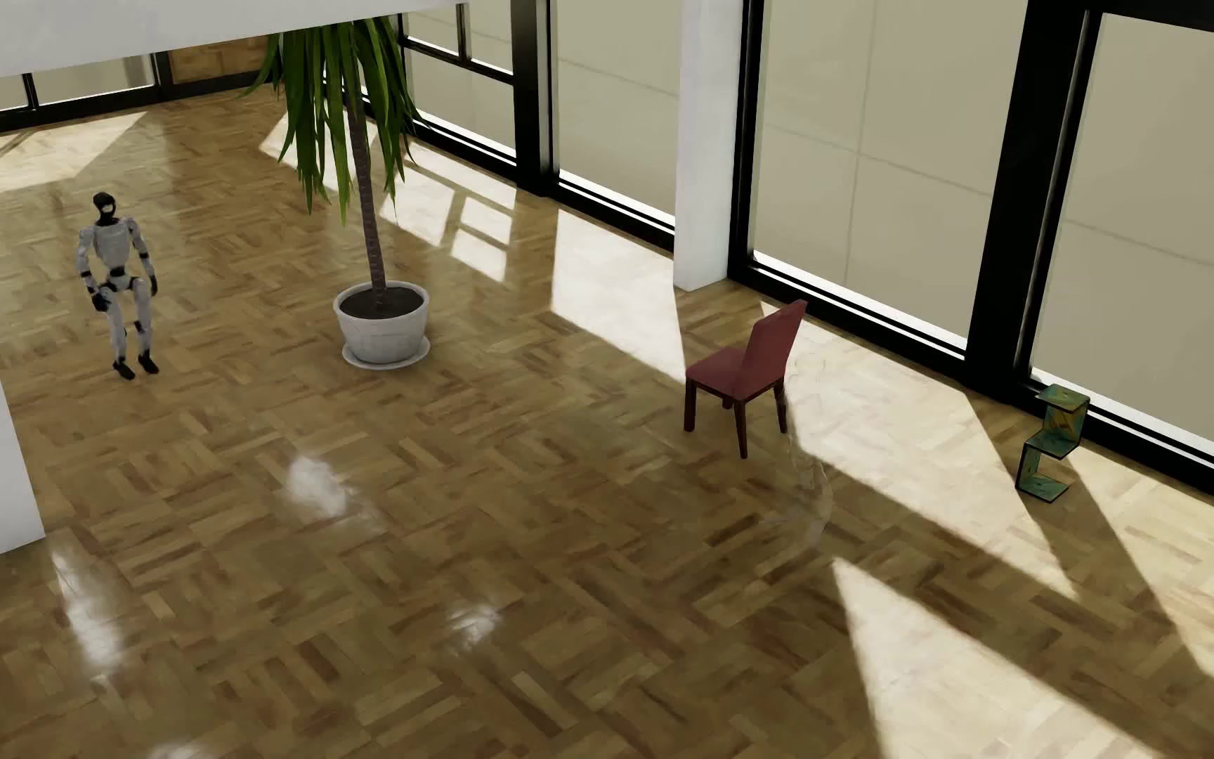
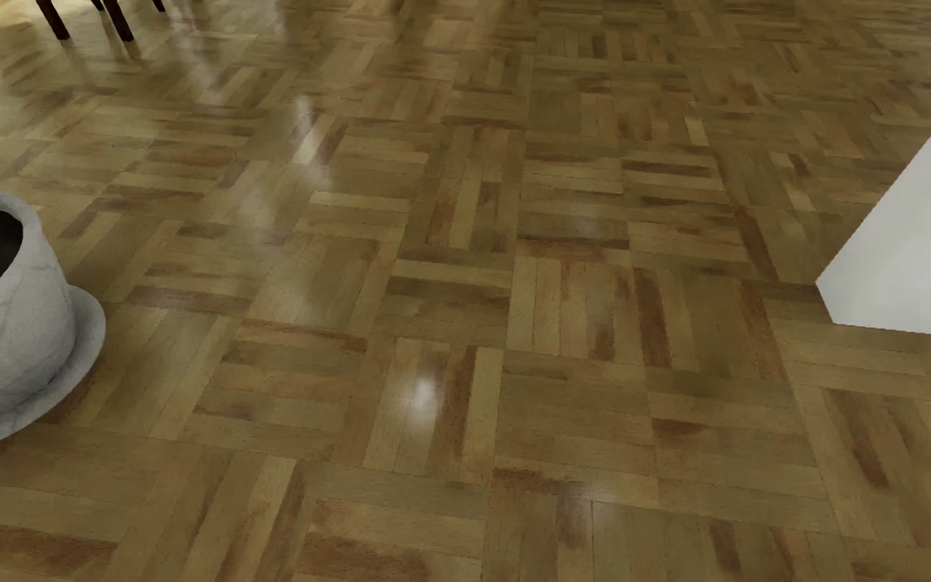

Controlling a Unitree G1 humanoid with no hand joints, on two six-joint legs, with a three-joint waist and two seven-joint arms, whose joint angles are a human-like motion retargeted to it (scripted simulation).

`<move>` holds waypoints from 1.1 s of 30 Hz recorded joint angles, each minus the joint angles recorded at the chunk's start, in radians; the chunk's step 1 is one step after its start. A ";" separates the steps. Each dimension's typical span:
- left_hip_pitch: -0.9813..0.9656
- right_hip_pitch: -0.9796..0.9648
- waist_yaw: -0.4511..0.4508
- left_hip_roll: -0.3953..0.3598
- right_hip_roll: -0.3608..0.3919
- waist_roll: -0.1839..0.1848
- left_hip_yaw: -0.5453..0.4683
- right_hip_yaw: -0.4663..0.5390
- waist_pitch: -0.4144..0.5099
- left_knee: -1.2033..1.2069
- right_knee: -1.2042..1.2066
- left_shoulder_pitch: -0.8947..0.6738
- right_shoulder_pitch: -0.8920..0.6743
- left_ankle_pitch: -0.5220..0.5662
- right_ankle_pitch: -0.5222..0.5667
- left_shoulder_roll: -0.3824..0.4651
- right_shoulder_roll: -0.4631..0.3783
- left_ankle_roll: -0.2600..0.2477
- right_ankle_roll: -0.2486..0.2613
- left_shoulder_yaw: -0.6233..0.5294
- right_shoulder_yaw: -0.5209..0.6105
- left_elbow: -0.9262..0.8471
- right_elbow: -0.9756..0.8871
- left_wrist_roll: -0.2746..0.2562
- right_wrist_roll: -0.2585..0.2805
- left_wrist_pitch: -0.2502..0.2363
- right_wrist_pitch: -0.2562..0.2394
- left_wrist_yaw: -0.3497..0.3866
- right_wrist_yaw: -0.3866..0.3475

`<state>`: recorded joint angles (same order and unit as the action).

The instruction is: Move towards the shelves

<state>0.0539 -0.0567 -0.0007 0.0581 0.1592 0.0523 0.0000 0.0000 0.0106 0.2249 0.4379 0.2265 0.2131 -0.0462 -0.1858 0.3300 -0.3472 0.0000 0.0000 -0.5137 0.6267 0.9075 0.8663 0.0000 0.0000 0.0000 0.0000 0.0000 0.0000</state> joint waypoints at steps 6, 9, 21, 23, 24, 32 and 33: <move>-0.132 0.018 0.032 -0.005 0.029 -0.003 0.000 0.000 0.032 0.430 0.047 0.028 0.010 -0.257 0.045 0.012 -0.019 0.000 0.000 0.036 0.001 -0.012 -0.073 0.000 0.000 0.000 0.000 0.000 0.000; -0.322 0.094 0.113 0.016 0.036 0.011 0.000 0.000 0.085 0.754 0.051 0.048 -0.011 -0.273 -0.039 0.004 -0.040 0.000 0.000 0.067 -0.024 -0.041 -0.155 0.000 0.000 0.000 0.000 0.000 0.000; -0.706 0.425 0.334 0.057 -0.080 -0.050 0.000 0.000 0.082 0.598 0.035 0.108 -0.096 -0.130 -0.139 0.020 -0.024 0.000 0.000 0.023 0.024 0.110 -0.131 0.000 0.000 0.000 0.000 0.000 0.000; -0.636 0.354 0.309 0.011 -0.116 -0.063 0.000 0.000 0.082 0.683 0.278 0.095 -0.063 -0.204 0.188 0.019 -0.011 0.000 0.000 -0.001 0.058 0.140 -0.040 0.000 0.000 0.000 0.000 0.000 0.000; -0.579 0.255 0.277 -0.010 -0.116 -0.048 0.000 0.000 0.082 0.675 0.482 0.087 -0.051 -0.238 0.311 0.009 -0.010 0.000 0.000 0.007 0.065 0.130 0.009 0.000 0.000 0.000 0.000 0.000 0.000; 0.089 -0.406 -0.099 -0.030 -0.083 0.041 0.000 0.000 0.115 0.293 0.202 0.007 0.078 -0.334 0.389 0.040 -0.035 0.000 0.000 0.062 0.044 -0.157 0.009 0.000 0.000 0.000 0.000 0.000 0.000; 0.146 -0.443 -0.120 -0.034 -0.091 0.038 0.000 0.000 0.105 0.273 0.076 -0.012 0.085 -0.361 0.208 0.050 -0.036 0.000 0.000 0.070 0.037 -0.184 0.002 0.000 0.000 0.000 0.000 0.000 0.000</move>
<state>0.1996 -0.5000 -0.1209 0.0243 0.0678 0.0899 0.0000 0.0000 0.1154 0.4978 0.5136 0.2141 0.2976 -0.4070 0.0222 0.3798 -0.3837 0.0000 0.0000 -0.4441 0.6633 0.7239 0.8687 0.0000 0.0000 0.0000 0.0000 0.0000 0.0000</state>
